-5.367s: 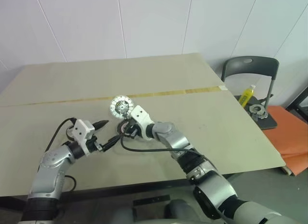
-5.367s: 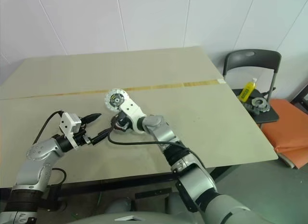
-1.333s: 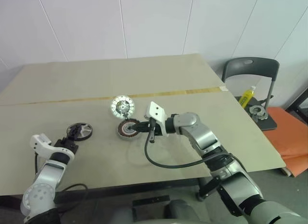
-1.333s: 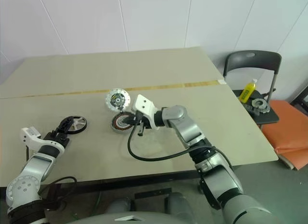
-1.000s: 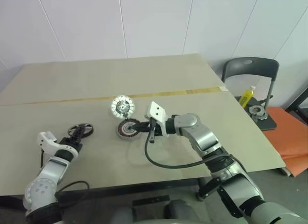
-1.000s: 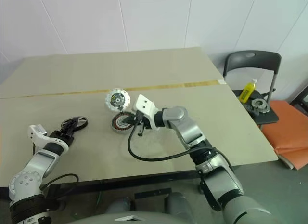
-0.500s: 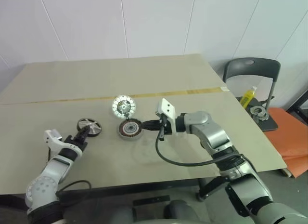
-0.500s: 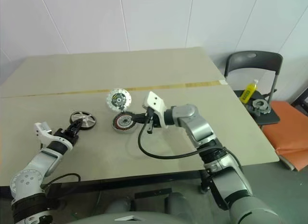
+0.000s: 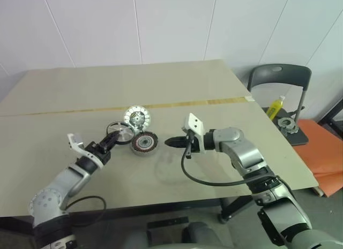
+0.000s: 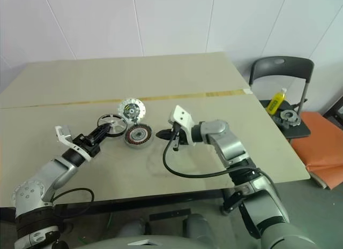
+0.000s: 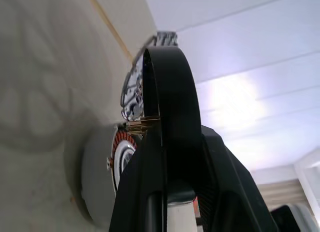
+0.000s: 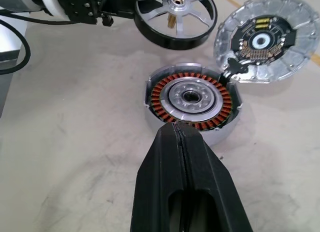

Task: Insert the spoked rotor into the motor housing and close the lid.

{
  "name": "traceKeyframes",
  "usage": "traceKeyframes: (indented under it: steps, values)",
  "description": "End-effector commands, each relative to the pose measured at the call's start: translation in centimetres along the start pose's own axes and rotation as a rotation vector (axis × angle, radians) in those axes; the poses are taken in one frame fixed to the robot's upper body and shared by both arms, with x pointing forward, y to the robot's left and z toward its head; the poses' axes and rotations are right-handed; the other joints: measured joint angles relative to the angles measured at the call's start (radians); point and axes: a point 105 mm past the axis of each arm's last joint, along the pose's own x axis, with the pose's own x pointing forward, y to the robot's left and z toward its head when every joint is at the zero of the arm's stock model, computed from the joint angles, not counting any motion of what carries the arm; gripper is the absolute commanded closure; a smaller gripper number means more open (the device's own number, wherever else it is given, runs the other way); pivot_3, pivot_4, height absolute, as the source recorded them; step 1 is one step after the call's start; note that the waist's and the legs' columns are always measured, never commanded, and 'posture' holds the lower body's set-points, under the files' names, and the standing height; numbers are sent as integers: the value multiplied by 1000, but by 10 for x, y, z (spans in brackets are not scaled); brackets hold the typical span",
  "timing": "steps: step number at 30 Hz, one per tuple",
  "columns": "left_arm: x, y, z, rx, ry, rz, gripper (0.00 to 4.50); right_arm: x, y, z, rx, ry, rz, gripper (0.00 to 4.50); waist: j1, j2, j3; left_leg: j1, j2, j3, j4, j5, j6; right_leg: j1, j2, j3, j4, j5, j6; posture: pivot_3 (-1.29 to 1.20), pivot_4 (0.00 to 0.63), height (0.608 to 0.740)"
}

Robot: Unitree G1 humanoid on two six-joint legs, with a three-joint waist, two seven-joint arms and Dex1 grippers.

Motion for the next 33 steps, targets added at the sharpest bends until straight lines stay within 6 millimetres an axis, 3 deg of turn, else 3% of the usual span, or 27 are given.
traceKeyframes:
  steps: [1,9,21,33]
  values:
    - [1,-13,-6,0,66,-51,4067,-4,-4,5,-29,-12,-20,4500,0,0,0,0,0,0,0,0,0,0,0,0,0,0,0,0,0,740]
    - [8,-11,-22,-10,174,-44,4067,-3,-3,6,-26,-18,-29,4500,0,0,0,0,0,0,0,0,0,0,0,0,0,0,0,0,0,740]
    - [29,-11,-16,-41,161,-83,4067,1,3,2,-2,-34,-43,4500,0,0,0,-1,0,0,0,0,0,-1,0,0,-1,0,0,0,0,740]
    - [37,-8,-30,-130,221,-126,4067,1,4,-2,12,-31,-64,4500,0,0,0,-1,0,0,0,0,0,-1,0,0,0,0,0,0,0,740]
